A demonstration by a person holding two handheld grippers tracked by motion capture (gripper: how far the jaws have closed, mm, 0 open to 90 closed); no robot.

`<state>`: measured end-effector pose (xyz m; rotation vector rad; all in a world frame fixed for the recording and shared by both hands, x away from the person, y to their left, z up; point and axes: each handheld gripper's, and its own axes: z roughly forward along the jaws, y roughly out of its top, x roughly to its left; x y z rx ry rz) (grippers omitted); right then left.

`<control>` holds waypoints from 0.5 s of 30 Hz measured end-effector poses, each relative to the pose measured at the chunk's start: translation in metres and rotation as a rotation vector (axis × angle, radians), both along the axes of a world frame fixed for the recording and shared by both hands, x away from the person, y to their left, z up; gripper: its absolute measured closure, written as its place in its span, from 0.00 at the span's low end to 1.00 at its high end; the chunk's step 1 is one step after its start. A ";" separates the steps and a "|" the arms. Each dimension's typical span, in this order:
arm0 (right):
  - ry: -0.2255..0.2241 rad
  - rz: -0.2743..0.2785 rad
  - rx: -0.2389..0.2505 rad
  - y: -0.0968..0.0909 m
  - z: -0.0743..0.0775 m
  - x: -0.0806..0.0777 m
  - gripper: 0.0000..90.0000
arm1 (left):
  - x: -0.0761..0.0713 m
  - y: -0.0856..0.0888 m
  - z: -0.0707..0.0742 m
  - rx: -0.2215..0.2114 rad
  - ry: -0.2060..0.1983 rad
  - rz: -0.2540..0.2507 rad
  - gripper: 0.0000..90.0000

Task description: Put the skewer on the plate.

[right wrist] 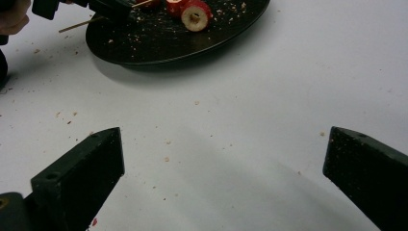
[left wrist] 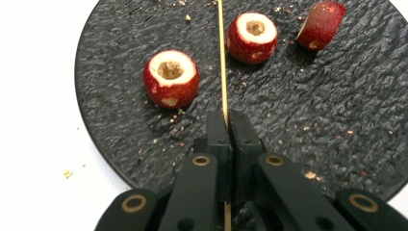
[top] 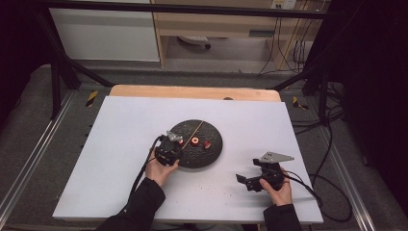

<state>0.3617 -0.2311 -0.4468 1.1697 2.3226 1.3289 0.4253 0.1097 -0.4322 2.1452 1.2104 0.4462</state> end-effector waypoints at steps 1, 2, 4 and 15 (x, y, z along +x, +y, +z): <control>0.000 0.004 0.000 0.000 0.000 0.000 0.02 | 0.000 -0.001 -0.001 -0.004 -0.003 0.004 0.98; 0.000 0.003 0.000 0.000 0.000 0.000 0.02 | 0.001 -0.001 -0.001 -0.005 -0.005 0.003 0.97; 0.001 0.003 0.000 0.000 0.000 0.000 0.02 | 0.001 -0.001 -0.001 -0.005 -0.009 0.003 0.97; -0.004 0.007 -0.005 0.000 0.000 0.000 0.01 | -0.014 0.014 0.007 -0.056 -0.062 -0.121 0.75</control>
